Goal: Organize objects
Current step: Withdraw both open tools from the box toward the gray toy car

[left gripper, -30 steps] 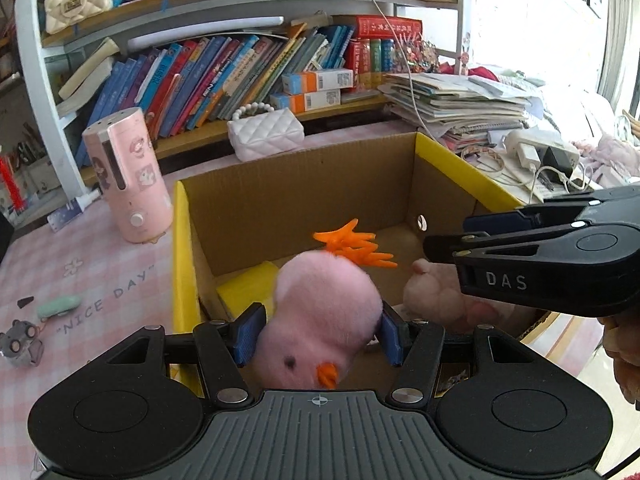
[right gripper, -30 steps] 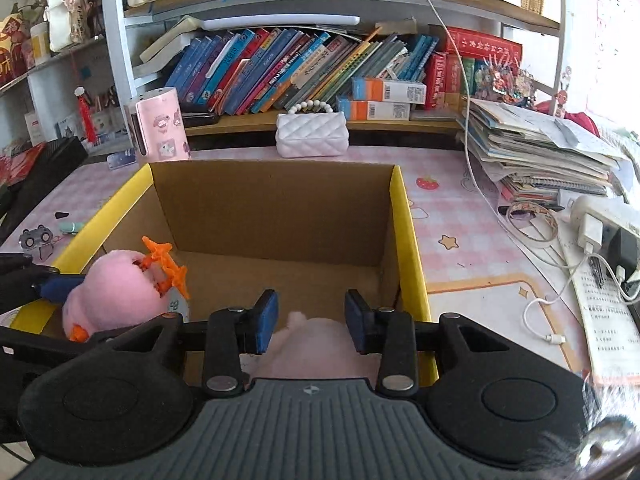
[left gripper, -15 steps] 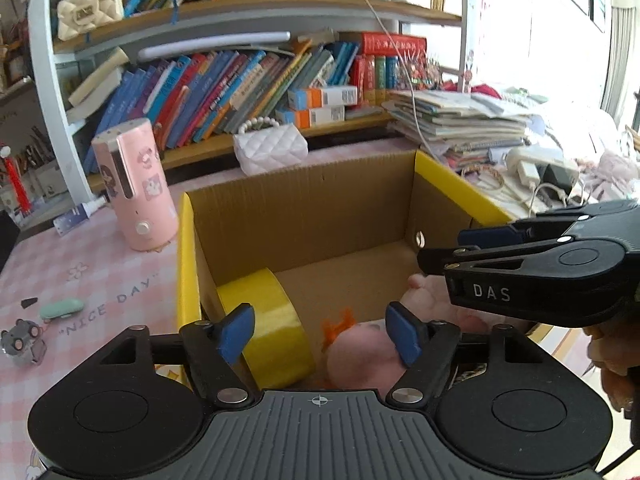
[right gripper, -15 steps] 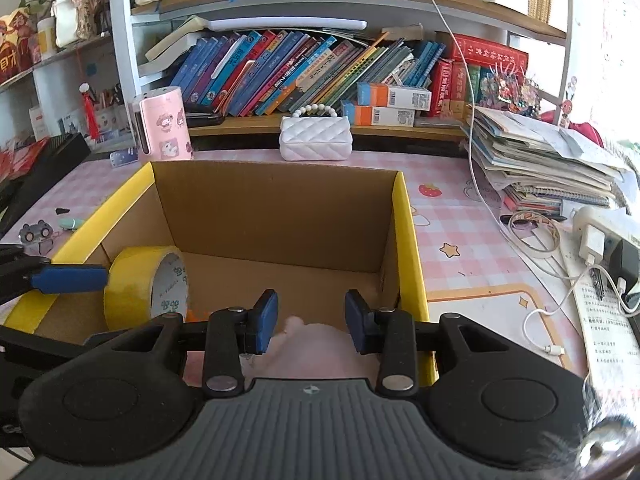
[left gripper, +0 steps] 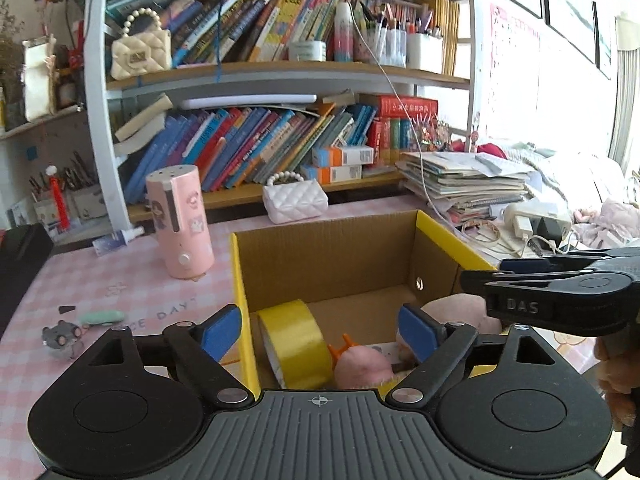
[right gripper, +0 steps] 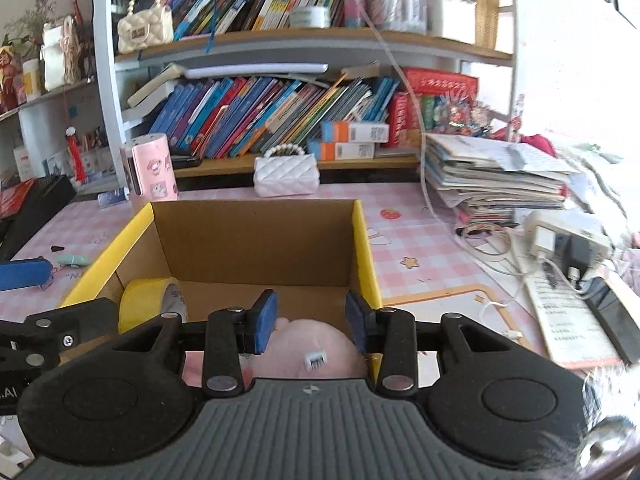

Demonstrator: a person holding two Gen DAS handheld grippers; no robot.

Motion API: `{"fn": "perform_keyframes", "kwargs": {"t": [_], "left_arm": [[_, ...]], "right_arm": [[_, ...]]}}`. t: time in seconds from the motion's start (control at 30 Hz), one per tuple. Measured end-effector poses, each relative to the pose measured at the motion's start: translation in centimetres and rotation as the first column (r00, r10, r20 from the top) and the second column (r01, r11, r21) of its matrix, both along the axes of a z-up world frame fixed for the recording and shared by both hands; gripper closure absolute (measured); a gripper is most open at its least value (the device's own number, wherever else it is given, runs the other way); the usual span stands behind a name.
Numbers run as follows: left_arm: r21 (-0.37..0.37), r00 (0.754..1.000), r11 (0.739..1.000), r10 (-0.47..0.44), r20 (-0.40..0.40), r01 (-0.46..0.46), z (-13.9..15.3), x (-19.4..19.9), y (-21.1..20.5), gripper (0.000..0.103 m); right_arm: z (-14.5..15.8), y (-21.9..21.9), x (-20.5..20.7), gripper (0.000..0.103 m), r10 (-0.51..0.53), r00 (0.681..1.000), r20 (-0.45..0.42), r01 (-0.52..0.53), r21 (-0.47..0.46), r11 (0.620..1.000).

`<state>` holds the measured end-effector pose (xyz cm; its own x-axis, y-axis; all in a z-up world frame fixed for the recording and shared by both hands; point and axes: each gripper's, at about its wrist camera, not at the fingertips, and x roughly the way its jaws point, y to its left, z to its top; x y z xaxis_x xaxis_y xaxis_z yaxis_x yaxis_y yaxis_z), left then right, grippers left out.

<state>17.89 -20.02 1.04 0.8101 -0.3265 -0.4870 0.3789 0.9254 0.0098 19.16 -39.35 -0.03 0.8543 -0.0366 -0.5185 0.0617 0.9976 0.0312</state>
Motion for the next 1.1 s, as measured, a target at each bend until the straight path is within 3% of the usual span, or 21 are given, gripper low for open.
{"fn": "perform_keyframes", "kwargs": {"t": [0.17,0.37,0.8,1.1], "left_arm": [[-0.015,1.000,1.000,-0.006,0.005,0.006,0.1,-2.0,1.1,0.012],[-0.010,0.999,1.000,-0.017,-0.033,0.016,-0.8,-4.1,2.6,0.010],[0.028,0.983,1.000,0.001,-0.184,0.004,-3.4,-8.4,8.4,0.010],[0.049,0.975,0.999,0.015,-0.221,-0.004,-4.0,-10.9,12.3,0.010]], "right_arm": [[0.4,0.4,-3.1,0.055,-0.057,0.998,0.017,0.058,-0.019,0.998],[-0.2,1.6,-6.1,0.052,-0.099,0.995,-0.025,0.098,-0.013,0.995],[-2.1,7.8,-12.1,0.044,-0.097,0.986,-0.134,0.098,0.001,0.995],[-3.1,12.2,-15.1,0.042,-0.092,0.978,-0.188,0.095,0.008,0.995]]}}
